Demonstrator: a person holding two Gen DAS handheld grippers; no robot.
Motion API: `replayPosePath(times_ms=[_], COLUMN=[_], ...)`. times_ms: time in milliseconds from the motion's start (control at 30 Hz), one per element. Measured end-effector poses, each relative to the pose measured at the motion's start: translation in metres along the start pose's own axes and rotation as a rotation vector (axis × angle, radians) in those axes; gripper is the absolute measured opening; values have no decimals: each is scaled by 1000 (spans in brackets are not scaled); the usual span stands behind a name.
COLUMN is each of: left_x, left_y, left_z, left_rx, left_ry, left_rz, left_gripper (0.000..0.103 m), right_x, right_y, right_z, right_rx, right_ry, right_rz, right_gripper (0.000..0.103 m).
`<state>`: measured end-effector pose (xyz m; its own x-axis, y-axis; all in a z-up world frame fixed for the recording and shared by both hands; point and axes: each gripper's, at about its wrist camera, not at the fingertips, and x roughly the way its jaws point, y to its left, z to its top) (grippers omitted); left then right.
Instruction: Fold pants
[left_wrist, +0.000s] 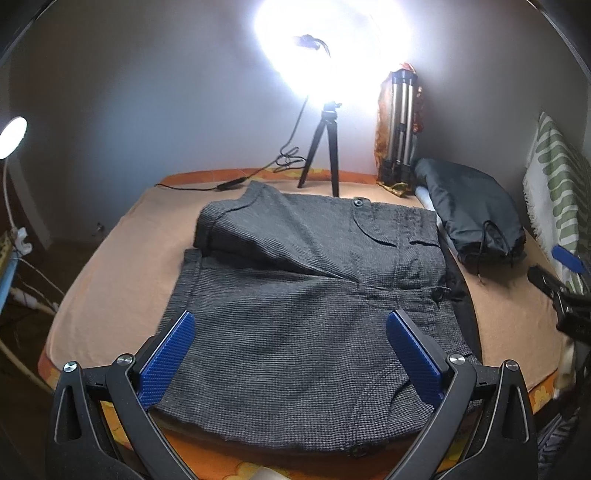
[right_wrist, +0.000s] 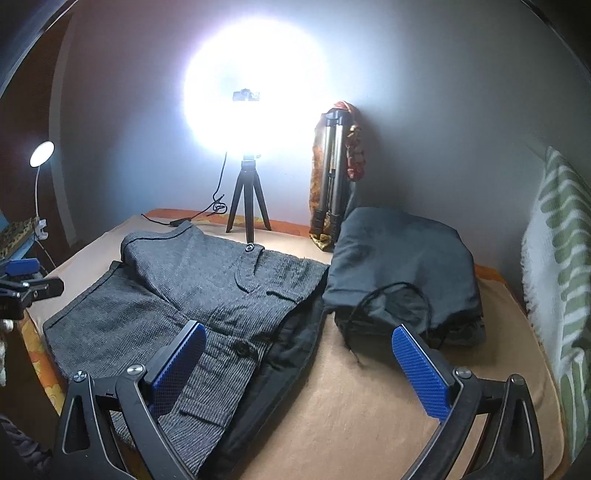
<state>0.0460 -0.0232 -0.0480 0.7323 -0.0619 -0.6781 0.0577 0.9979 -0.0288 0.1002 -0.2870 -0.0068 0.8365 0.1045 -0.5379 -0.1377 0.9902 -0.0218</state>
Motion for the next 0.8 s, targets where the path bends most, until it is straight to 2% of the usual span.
replayPosePath(times_ms=[200, 300, 433, 600, 733, 800], left_x=[15, 21, 31, 51, 73, 83], left_y=[-1, 6, 20, 38, 52, 57], left_z=[1, 5, 15, 39, 58, 67], left_rx=[12, -13, -45, -37, -33, -20], left_ry=[35, 40, 56, 58, 71, 72], left_rz=[-27, -65, -75, -40, -22, -14], left_gripper=[84, 74, 65, 62, 61, 58], right_x=[22, 38, 60, 101, 144, 163], right_y=[-8, -10, -14, -14, -16, -16], right_z=[15, 26, 41, 63, 77, 83], right_rx=[-2, -19, -51, -153, -200, -225], right_ry=[33, 56, 78, 123, 213, 242], right_rz=[101, 137, 167, 186, 243, 261], right_gripper=[97, 95, 90, 85, 72, 70])
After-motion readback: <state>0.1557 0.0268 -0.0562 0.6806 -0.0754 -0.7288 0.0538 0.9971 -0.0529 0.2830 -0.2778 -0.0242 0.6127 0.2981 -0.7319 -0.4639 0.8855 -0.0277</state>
